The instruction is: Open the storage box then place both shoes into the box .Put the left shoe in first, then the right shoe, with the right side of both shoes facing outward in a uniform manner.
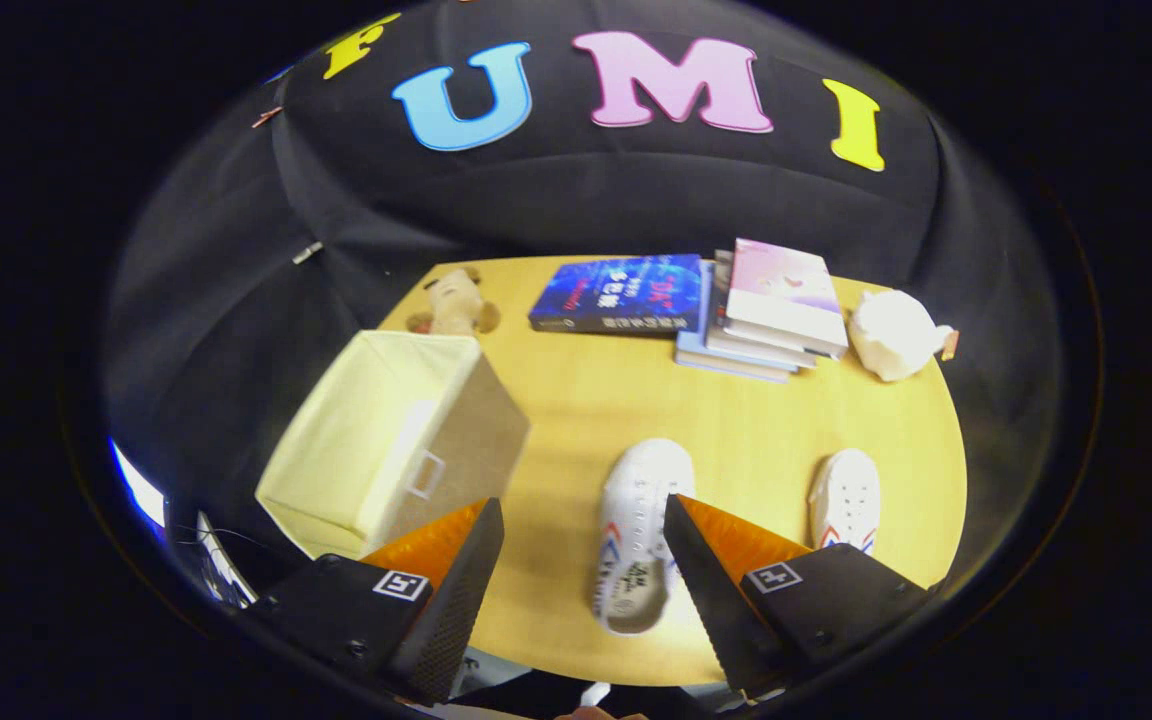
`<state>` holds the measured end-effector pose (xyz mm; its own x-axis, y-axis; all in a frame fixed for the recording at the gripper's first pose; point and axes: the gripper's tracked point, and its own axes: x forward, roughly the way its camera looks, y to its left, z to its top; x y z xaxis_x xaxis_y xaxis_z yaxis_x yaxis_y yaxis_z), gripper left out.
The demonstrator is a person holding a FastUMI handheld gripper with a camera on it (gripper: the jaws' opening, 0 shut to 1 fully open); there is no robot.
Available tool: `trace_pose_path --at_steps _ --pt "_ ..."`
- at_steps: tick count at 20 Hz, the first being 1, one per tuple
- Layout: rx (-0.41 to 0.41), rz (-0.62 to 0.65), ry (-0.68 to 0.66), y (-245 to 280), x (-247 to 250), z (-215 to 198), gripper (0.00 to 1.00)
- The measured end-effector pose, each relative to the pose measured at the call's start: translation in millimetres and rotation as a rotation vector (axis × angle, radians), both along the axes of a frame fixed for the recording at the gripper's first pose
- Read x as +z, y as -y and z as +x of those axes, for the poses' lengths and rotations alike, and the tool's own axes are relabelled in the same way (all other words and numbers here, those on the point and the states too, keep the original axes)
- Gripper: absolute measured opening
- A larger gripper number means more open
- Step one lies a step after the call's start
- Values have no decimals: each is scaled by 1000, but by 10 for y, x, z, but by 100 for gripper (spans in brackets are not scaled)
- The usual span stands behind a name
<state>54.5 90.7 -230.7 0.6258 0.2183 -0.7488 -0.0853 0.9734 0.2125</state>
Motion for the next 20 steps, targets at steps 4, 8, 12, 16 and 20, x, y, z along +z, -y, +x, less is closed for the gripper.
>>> trace_pose_path --at_steps 4,8,12,16,20 --pt "10 -80 -67 417 -579 -160 99" --pt "20 -63 -155 506 -1058 -267 99" --pt "27 -47 -210 487 -1354 -235 97" --pt "33 2 -235 323 -1473 -121 82" --pt "16 96 -273 140 -1475 -132 49"
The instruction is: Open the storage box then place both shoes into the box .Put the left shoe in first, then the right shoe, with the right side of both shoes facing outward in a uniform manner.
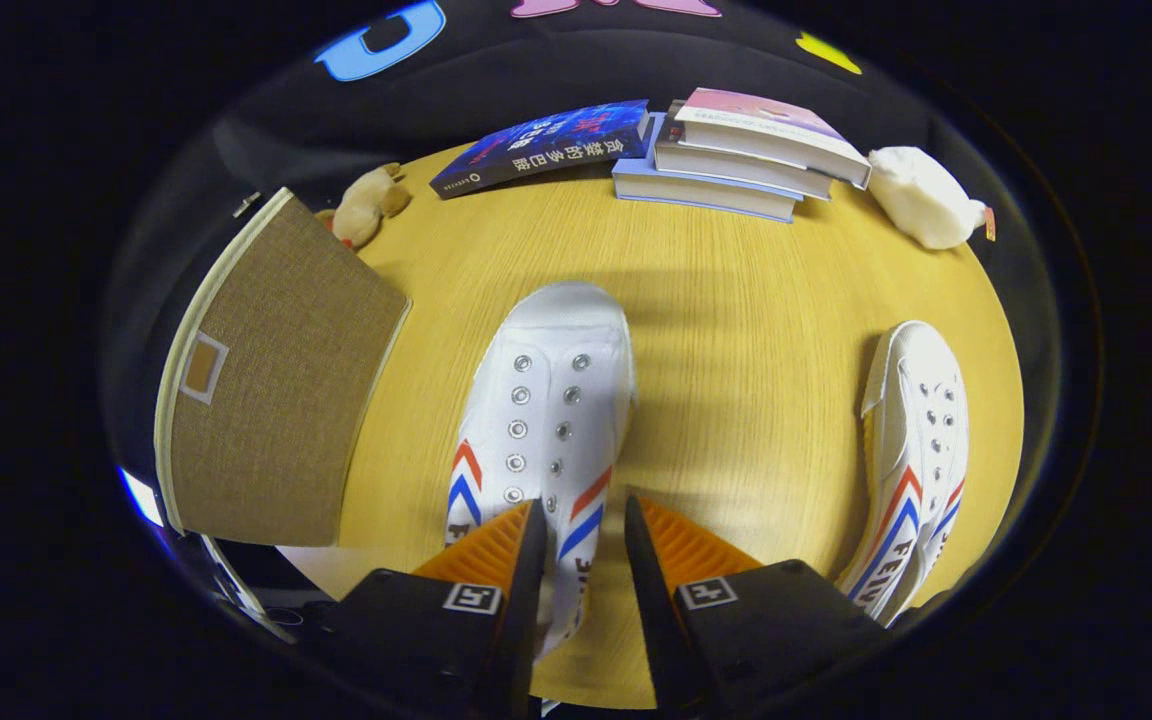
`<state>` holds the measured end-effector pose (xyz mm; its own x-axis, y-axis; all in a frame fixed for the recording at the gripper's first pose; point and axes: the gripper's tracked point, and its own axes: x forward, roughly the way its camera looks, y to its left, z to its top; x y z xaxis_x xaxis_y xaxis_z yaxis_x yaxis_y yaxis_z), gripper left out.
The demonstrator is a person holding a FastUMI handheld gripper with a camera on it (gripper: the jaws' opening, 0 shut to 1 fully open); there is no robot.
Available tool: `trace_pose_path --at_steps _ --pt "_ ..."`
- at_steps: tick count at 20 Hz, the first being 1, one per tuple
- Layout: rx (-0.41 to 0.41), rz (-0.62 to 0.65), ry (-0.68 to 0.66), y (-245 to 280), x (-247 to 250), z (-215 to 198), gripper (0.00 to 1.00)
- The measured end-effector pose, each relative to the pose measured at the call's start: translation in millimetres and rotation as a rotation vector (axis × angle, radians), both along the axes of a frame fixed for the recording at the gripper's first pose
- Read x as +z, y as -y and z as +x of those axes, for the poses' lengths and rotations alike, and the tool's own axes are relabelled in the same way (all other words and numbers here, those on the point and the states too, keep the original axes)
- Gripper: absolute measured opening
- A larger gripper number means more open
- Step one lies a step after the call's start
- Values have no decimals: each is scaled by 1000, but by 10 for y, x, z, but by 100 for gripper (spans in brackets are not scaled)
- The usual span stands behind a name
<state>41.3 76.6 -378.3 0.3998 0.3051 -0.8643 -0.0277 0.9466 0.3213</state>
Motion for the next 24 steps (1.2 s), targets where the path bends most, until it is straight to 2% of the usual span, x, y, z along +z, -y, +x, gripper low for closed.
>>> trace_pose_path --at_steps 1,4,6,7,11,15,20,24 --pt "-24 3 -2 6 -2 0 34" --pt "-86 36 -20 42 15 0 22" --pt "-151 60 -38 48 14 7 10" --pt "-163 68 -44 45 12 13 8" --pt "-248 120 -55 -21 147 -51 7" --pt "-319 156 -7 -58 562 -41 7" --pt "-326 147 114 -69 1363 26 7" --pt "-314 174 186 -332 1937 121 7"
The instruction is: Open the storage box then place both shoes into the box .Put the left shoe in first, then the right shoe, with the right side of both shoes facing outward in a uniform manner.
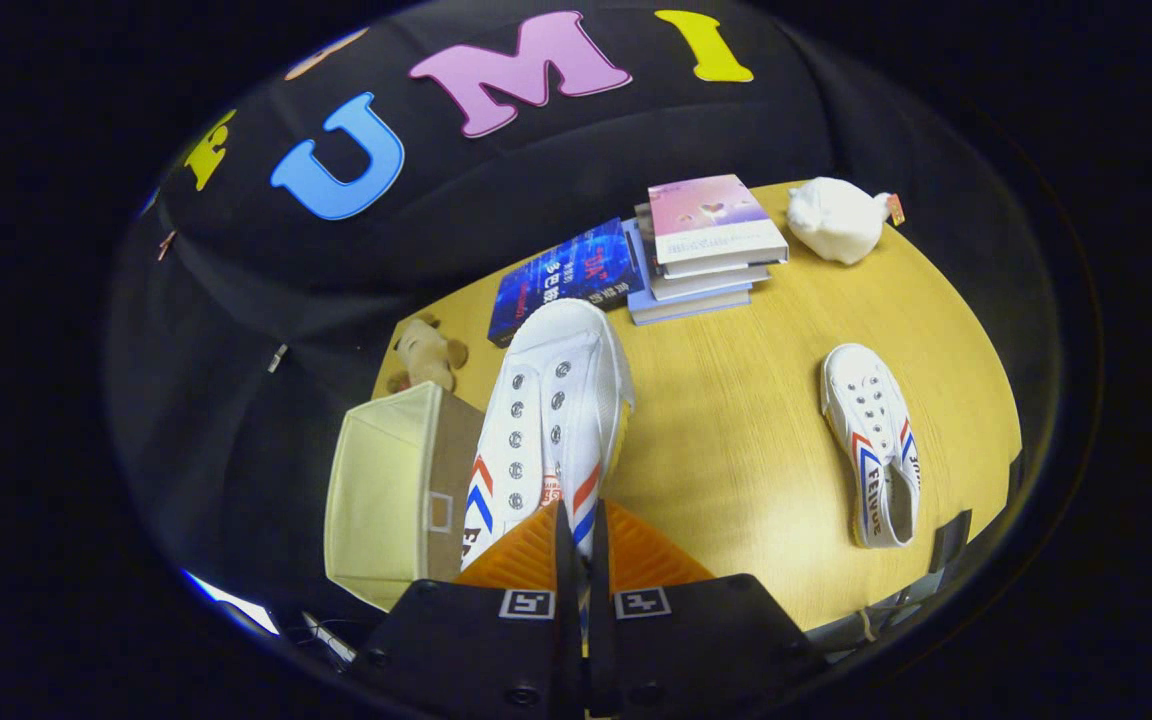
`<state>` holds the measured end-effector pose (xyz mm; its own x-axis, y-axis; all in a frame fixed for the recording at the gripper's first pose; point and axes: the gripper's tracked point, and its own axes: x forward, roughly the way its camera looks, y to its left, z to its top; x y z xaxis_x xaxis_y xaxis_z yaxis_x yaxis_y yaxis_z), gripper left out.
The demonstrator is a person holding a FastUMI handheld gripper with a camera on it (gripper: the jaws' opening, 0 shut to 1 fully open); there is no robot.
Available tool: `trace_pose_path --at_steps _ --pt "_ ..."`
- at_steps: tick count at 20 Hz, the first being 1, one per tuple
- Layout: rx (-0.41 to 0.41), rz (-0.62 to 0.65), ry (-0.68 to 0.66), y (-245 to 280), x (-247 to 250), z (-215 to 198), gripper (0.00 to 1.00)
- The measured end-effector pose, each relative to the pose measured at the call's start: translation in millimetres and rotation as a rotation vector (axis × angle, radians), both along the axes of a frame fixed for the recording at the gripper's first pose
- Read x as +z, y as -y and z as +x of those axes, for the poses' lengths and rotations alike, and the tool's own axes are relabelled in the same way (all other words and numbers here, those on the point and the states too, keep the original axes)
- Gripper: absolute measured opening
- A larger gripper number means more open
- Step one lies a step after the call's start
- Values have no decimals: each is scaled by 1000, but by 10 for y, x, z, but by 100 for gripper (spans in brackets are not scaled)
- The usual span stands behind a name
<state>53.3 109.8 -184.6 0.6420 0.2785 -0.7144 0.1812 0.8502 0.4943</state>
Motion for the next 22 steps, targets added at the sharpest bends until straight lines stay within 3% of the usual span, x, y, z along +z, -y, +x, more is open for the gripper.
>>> trace_pose_path --at_steps 8,16,22 --pt "105 105 57 -1074 485 155 7" --pt "201 142 -41 -2108 42 128 7" --pt "207 93 -131 -2433 -362 224 7"
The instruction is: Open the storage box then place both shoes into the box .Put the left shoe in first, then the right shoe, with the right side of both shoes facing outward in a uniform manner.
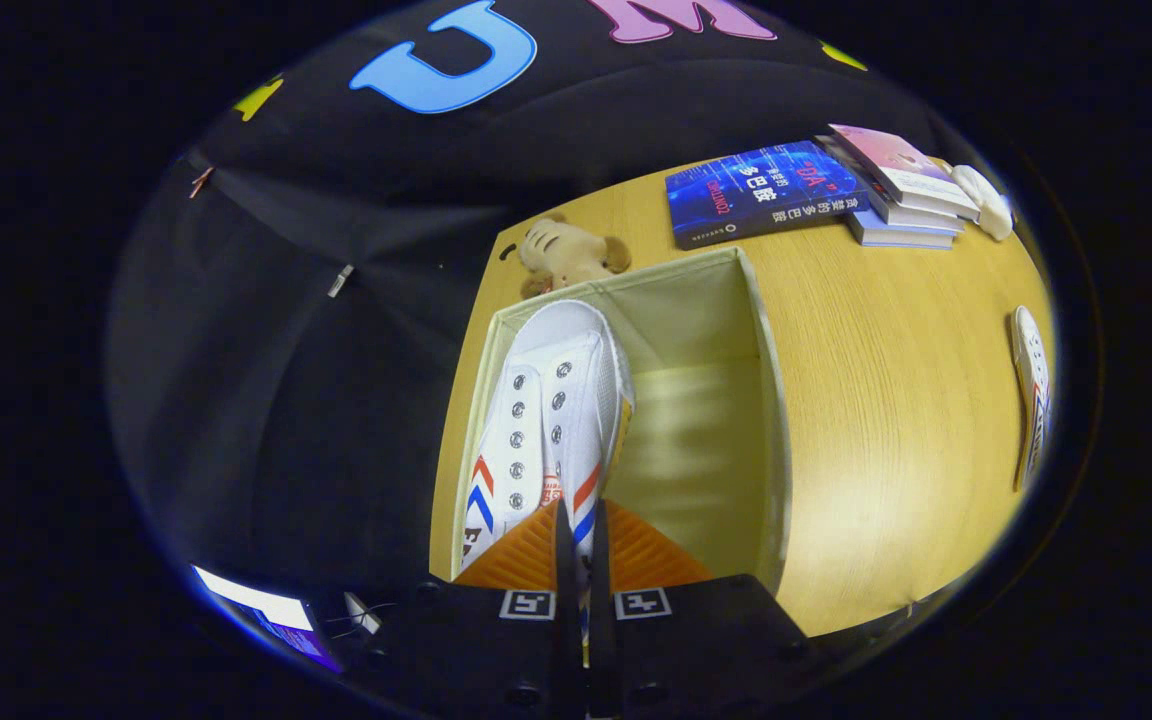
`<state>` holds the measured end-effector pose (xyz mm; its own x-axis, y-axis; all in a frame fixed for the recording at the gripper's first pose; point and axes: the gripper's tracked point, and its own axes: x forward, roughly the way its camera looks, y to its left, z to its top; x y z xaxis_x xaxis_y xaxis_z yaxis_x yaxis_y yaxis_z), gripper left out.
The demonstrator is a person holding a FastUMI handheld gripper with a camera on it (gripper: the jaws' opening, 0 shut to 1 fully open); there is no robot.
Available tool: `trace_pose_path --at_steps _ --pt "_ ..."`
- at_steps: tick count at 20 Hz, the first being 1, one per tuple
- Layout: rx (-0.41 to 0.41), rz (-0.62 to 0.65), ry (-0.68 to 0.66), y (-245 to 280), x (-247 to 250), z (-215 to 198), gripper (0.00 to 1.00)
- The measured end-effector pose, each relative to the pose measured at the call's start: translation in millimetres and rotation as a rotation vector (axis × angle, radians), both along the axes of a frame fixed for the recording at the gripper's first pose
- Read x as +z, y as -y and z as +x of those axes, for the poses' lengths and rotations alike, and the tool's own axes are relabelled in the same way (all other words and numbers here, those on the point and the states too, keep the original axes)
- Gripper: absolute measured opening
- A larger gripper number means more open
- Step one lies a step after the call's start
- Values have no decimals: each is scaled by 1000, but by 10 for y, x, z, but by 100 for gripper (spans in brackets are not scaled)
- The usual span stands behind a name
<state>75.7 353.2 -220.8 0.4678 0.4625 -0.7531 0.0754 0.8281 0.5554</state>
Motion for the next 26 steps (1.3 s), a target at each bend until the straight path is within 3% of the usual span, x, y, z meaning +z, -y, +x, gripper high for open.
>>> trace_pose_path --at_steps 12,16,18,19,22,26 --pt "28 -110 -187 -250 -788 20 8" --pt "66 -113 -157 -234 -720 -5 34" --pt "68 -86 -127 -201 -571 -28 60" --pt "67 -63 -108 -200 -457 -45 79" --pt "65 -15 -35 -104 -60 -93 89" --pt "68 -91 102 416 361 -135 99"
